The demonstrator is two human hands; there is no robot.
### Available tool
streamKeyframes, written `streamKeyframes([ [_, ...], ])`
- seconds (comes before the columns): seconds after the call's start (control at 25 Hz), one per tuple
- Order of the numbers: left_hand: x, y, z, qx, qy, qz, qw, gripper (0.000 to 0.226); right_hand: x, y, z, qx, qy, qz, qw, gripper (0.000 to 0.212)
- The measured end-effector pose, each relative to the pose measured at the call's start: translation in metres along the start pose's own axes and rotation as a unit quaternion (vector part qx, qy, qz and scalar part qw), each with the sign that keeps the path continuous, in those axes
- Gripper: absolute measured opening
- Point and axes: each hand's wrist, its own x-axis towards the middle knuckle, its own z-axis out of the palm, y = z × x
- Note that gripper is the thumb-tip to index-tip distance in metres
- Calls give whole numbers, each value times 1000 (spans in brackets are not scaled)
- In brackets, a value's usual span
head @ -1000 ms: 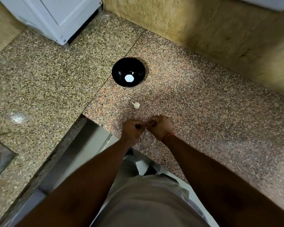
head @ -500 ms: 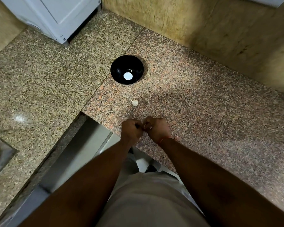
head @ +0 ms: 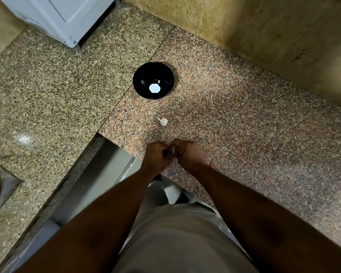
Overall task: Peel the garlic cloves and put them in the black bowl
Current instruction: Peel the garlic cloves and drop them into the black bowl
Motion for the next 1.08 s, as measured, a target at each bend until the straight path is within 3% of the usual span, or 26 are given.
streamKeyframes([
  [0.2,1,-5,0,-12,-25,11,1000,17,4,-4,2,9,-14,8,1000,38],
  [0.44,11,-11,-6,31,-102,120,987,10,7,-4,0,13,-22,-3,1000,26],
  [0.72,5,-4,-3,-41,-43,79,995,16,7,-2,5,49,-12,20,999,18],
  [1.08,6,-14,2,-64,-55,74,994,18,14,-2,6,32,-23,37,999,18],
])
